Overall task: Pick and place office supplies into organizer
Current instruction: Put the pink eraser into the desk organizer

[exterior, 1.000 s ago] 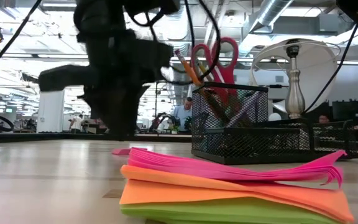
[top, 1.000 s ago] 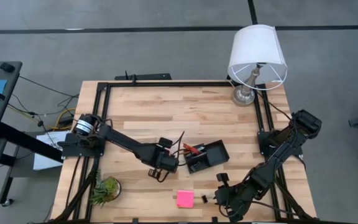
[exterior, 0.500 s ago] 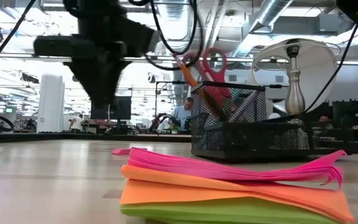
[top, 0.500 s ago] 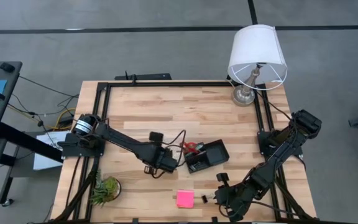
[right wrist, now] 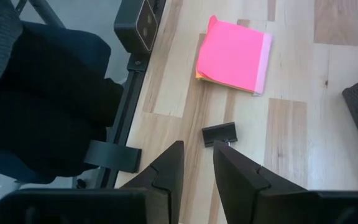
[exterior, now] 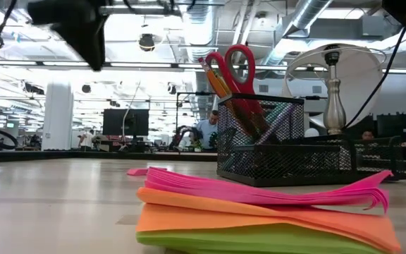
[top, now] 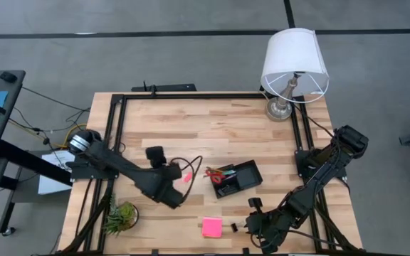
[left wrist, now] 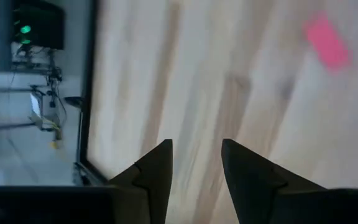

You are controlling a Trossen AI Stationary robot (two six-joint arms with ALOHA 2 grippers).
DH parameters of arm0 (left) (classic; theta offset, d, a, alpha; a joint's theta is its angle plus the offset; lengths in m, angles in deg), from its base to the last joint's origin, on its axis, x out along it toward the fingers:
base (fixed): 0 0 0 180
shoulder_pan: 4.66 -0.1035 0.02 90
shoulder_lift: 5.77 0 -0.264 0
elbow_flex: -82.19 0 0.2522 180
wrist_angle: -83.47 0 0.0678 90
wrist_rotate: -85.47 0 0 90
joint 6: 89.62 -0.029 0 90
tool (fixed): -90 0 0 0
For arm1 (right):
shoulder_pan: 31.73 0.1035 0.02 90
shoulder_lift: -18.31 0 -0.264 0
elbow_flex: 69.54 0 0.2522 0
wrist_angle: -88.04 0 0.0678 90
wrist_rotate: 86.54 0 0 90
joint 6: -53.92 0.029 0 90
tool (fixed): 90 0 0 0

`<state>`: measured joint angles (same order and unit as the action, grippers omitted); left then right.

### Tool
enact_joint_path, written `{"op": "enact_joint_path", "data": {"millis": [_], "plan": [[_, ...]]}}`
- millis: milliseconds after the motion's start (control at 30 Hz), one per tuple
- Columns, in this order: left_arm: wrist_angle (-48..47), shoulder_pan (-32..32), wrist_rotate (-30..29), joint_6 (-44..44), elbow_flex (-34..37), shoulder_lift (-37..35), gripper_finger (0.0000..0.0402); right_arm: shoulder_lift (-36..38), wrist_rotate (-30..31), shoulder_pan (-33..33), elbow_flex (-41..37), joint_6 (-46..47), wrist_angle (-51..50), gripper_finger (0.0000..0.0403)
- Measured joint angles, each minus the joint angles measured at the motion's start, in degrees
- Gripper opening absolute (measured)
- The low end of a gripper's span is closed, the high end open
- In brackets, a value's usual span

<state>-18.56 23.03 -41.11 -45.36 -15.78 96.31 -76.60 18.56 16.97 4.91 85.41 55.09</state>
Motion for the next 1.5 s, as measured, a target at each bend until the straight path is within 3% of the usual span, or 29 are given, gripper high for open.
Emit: {"op": "enact_joint_path", "data": {"millis": [200, 267, 367, 433, 567, 933, 1233, 1500], "plan": [[5.63, 6.06, -10.3, 21.75, 6.35, -2.71, 0.0132, 0.0, 0.02, 0.0, 0.0, -1.01, -0.02, 0.0081], [11.95, 7.76, -14.14, 28.87, 10.85, -2.71, 0.0132, 0.0, 0.02, 0.0, -0.01, -1.79, 0.0, 0.0081], [29.13, 8.82, -14.91, 31.56, 19.9, -2.67, 0.0132, 0.0, 0.02, -0.02, -0.01, -1.95, 0.0, 0.0081], [43.35, 9.04, -15.75, 31.27, 26.23, -2.66, 0.0132, 0.0, 0.02, -0.07, 0.0, -1.98, -0.01, 0.0081], [65.56, 7.43, -15.96, 21.12, 35.13, -2.64, 0.0132, 0.0, 0.02, -0.16, 0.0, -2.1, -0.02, 0.0081], [91.27, 2.36, -13.83, 16.75, 45.98, -2.64, 0.0132, -0.02, -1.44, -2.98, 0.0, -11.01, -0.08, 0.0081], [103.78, 1.43, -9.86, 5.53, 47.98, -2.64, 0.0139, -0.01, -4.54, -5.98, 0.0, -11.15, -1.38, 0.0081], [101.75, -0.16, -8.47, 4.56, 47.99, -2.64, 0.0191, 0.0, -5.1, -6.89, 0.0, -11.15, -1.36, 0.0081]]}}
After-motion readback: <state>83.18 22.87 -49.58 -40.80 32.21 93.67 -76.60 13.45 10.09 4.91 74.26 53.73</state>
